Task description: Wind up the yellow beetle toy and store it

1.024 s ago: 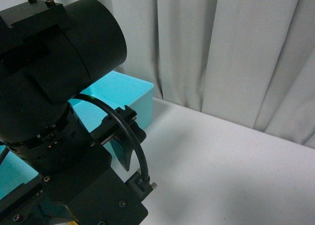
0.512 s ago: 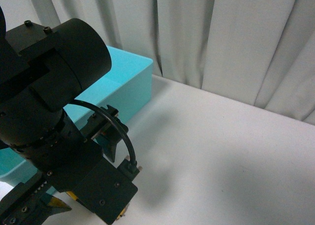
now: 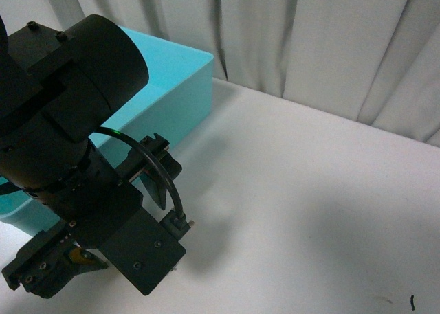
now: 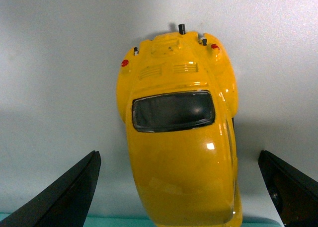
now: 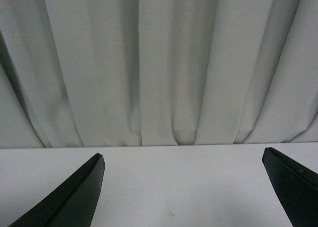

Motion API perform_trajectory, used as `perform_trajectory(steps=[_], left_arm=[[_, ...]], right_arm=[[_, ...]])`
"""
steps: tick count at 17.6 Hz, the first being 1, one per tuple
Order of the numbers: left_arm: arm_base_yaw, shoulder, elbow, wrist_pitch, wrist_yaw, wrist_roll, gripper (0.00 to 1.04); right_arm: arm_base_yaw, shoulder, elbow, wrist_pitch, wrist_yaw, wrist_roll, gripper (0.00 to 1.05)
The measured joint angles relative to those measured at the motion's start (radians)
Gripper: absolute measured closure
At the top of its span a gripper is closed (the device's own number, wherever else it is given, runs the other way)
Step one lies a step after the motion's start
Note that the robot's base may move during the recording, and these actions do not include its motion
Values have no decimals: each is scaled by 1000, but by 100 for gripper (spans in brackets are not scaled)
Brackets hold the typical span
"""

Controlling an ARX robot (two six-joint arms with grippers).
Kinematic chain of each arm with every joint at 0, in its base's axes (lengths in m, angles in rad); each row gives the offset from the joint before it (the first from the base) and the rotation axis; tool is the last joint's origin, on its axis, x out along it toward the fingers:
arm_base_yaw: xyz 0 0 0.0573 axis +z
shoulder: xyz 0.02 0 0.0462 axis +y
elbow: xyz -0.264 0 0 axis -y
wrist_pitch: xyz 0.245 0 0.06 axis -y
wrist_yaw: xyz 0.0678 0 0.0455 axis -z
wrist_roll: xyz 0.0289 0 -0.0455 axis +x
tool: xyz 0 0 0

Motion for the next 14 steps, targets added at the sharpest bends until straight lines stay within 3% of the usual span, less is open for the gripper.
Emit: perform_trajectory(steps=[2, 4, 10, 14], left_arm=[[6, 7, -3, 23, 13, 9, 7], [17, 14, -7, 57, 22, 11, 24], [21, 17, -7, 57, 29, 14, 60], [19, 15, -7, 56, 31, 14, 62]], right_arm=[[0, 0, 0, 0, 0, 0, 7], [0, 0, 0, 0, 0, 0, 7], [0, 0, 0, 0, 0, 0, 7], [0, 0, 0, 0, 0, 0, 7]])
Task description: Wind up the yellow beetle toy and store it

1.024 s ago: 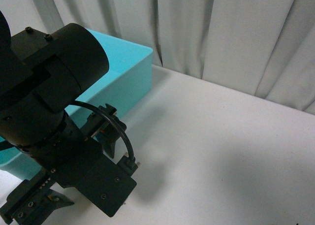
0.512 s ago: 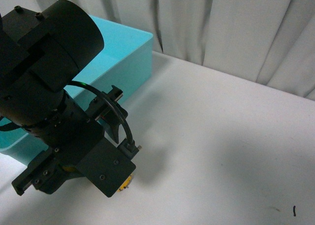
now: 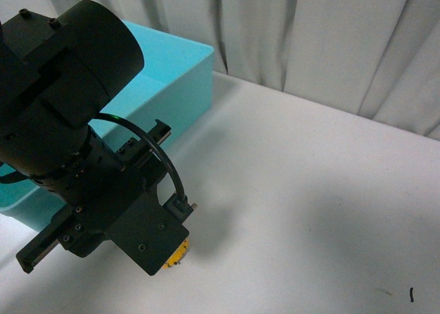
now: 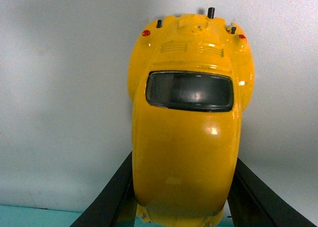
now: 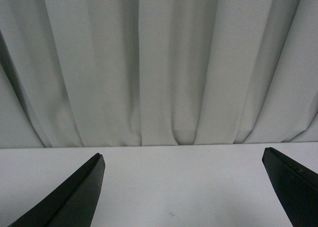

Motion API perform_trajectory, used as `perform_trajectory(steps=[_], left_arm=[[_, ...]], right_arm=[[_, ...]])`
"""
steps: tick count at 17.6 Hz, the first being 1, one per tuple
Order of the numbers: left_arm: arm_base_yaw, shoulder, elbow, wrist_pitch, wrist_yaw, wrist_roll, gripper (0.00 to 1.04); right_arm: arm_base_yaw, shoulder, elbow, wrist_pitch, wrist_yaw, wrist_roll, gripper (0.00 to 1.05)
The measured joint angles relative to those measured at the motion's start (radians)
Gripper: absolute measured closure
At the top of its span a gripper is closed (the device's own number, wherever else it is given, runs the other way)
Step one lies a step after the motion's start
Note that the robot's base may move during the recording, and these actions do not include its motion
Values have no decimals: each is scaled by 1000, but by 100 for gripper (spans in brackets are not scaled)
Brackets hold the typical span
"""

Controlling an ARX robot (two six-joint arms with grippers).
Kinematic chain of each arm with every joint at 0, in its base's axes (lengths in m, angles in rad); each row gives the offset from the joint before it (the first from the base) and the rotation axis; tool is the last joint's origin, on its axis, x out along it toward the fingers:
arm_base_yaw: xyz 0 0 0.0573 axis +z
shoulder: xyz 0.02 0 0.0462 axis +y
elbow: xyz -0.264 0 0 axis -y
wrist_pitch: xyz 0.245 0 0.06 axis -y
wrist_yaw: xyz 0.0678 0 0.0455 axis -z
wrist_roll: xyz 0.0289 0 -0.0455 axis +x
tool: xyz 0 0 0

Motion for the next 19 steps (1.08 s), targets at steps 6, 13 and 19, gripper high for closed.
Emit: perform_trajectory(steps=[6, 13, 19], left_arm=[[-59, -39, 66, -157, 117, -31, 63], [72, -190, 416, -396, 377, -415, 63], [259, -202, 571, -451, 445, -592, 63]], right_arm=[[0, 0, 0, 0, 0, 0, 7], [0, 0, 0, 0, 0, 0, 7], [0, 0, 0, 0, 0, 0, 7]])
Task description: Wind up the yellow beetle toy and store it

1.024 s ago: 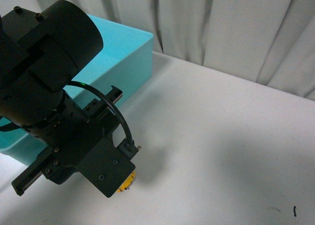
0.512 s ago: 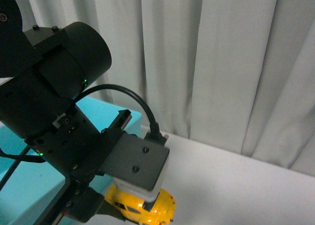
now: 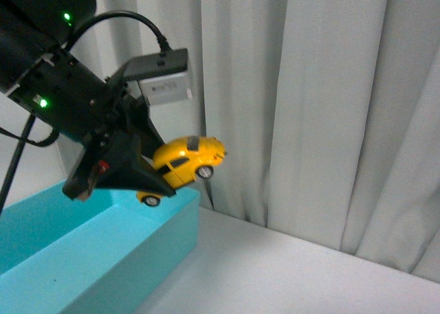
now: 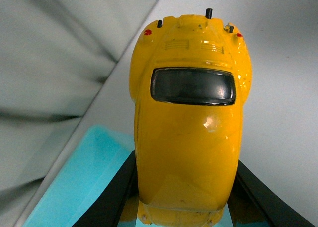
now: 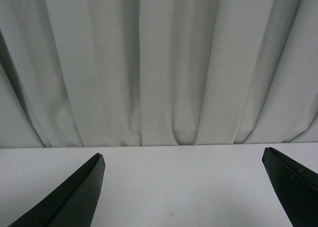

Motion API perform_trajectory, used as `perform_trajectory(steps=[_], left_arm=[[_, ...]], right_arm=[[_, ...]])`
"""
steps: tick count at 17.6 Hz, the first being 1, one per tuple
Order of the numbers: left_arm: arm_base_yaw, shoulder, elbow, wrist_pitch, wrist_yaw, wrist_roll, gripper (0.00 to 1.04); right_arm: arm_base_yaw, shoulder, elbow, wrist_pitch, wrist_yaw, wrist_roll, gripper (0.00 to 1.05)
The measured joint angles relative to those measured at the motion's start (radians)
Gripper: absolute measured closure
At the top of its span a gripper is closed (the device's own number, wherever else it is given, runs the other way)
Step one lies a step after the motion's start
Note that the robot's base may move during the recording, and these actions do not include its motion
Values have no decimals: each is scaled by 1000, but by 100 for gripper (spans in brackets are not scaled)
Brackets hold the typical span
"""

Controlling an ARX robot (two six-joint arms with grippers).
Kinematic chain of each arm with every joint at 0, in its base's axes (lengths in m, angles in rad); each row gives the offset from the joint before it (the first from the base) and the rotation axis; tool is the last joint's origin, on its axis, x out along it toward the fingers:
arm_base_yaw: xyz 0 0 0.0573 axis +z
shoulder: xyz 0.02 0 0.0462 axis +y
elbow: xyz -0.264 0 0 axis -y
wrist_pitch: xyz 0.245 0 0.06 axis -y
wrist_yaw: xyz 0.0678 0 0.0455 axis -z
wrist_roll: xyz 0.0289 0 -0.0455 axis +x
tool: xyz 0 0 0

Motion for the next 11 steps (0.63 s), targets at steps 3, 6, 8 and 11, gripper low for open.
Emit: perform_trajectory(steps=[3, 6, 8, 11], left_arm=[[72, 14, 59, -34, -15, -47, 63], [102, 27, 77, -32, -30, -58, 63], [159, 66, 111, -23, -76, -98, 63], [259, 186, 139, 27, -256, -188, 64]], right_arm=[[0, 0, 0, 0, 0, 0, 7], [0, 0, 0, 0, 0, 0, 7], [0, 0, 0, 0, 0, 0, 7], [0, 0, 0, 0, 0, 0, 7]])
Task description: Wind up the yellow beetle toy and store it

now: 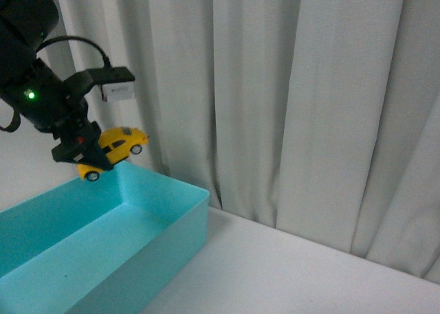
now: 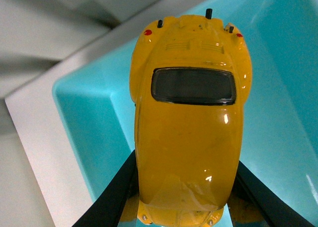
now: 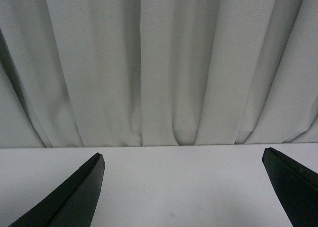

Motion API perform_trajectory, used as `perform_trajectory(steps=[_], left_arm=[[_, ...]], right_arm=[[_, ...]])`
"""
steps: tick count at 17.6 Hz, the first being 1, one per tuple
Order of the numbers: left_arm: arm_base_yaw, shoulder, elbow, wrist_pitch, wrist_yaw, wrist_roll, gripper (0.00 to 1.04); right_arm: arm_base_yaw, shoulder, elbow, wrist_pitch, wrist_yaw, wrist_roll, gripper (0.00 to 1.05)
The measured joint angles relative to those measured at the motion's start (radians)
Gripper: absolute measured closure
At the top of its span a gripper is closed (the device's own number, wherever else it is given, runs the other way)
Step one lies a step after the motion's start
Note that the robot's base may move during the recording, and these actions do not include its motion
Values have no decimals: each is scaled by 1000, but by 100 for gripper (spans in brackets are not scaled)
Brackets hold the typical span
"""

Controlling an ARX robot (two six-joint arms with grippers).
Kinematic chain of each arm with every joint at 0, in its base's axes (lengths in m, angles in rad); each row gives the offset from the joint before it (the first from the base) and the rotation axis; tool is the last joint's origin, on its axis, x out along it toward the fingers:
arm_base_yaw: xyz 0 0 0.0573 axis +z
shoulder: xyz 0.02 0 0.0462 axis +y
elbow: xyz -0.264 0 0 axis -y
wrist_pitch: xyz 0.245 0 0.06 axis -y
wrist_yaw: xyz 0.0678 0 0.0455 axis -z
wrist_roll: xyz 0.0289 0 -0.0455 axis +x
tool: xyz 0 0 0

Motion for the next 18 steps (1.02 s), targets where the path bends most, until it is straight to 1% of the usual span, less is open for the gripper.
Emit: perform_trajectory(steps=[1, 3, 6, 9, 11, 16, 18], left_arm=[[14, 23, -8, 21, -29, -18, 64], [13, 56, -21, 68, -84, -55, 64], [13, 115, -70, 98, -124, -96, 64], [43, 150, -104, 123, -176, -105, 64], [53, 182, -114, 166, -194, -122, 65], [35, 283, -152, 250, -260, -163, 65], [25, 296, -165, 272, -272, -178, 65]], right_arm=[[0, 0, 0, 0, 0, 0, 7], [0, 0, 0, 0, 0, 0, 7], [0, 0, 0, 0, 0, 0, 7], [0, 0, 0, 0, 0, 0, 7], [0, 0, 0, 0, 0, 0, 7], [0, 0, 0, 0, 0, 0, 7], [0, 0, 0, 0, 0, 0, 7]])
